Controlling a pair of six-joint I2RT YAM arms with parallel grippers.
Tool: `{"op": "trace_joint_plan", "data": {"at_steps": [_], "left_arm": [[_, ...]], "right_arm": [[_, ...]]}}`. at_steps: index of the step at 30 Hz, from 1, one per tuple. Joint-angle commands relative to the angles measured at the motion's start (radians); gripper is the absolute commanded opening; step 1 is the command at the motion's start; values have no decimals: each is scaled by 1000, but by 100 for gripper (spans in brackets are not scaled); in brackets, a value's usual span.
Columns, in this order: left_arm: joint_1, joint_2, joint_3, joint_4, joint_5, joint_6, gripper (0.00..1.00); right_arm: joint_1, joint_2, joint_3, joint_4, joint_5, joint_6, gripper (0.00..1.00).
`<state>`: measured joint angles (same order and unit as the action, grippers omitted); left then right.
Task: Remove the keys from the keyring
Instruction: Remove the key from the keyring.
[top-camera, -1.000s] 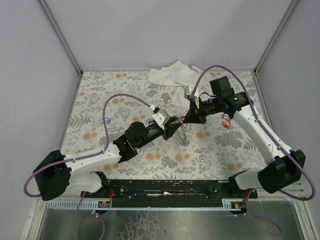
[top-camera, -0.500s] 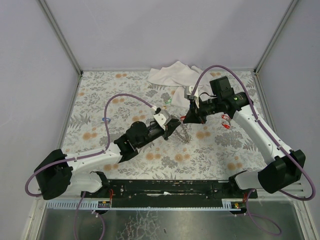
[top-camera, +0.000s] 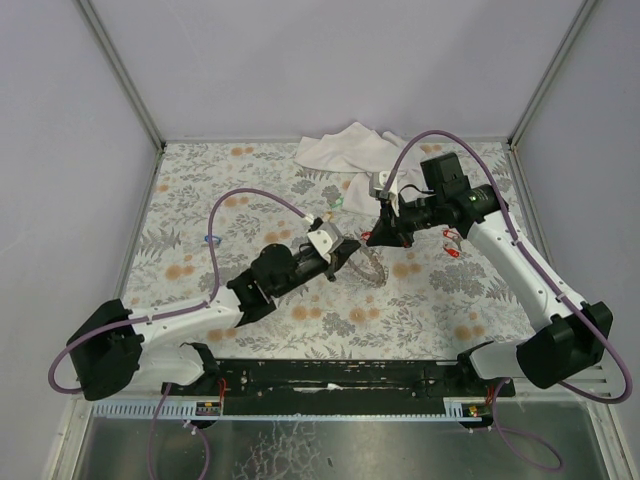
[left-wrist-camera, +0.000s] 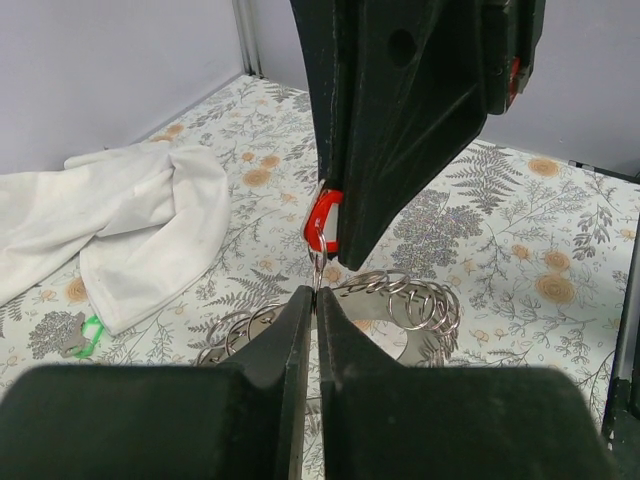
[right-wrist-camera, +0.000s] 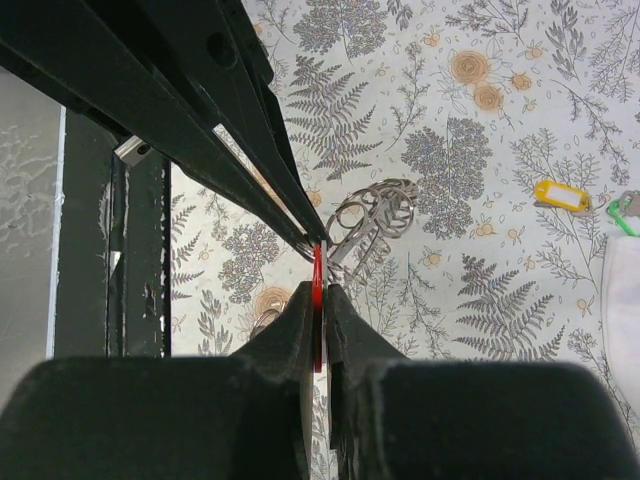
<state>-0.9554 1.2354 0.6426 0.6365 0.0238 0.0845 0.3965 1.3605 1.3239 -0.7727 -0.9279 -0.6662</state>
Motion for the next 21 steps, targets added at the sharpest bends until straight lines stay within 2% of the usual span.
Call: {"op": "trace_joint_plan", "data": {"at_steps": [1, 11, 16, 21], "left_arm": [[-5, -42, -35, 93, -6, 28, 0], [-5, -82, -91, 159, 0, 20, 0], [-1, -84, -103, 174, 5, 14, 0], [18, -52, -104, 145, 49, -8, 0]], "right_arm": [[-10, -39, 15, 30, 1, 1, 0], [-21, 7, 0, 61, 76, 33, 0], [-20, 20, 7, 48, 38, 28, 0], [-19, -42, 10, 57, -5, 28, 0]]}}
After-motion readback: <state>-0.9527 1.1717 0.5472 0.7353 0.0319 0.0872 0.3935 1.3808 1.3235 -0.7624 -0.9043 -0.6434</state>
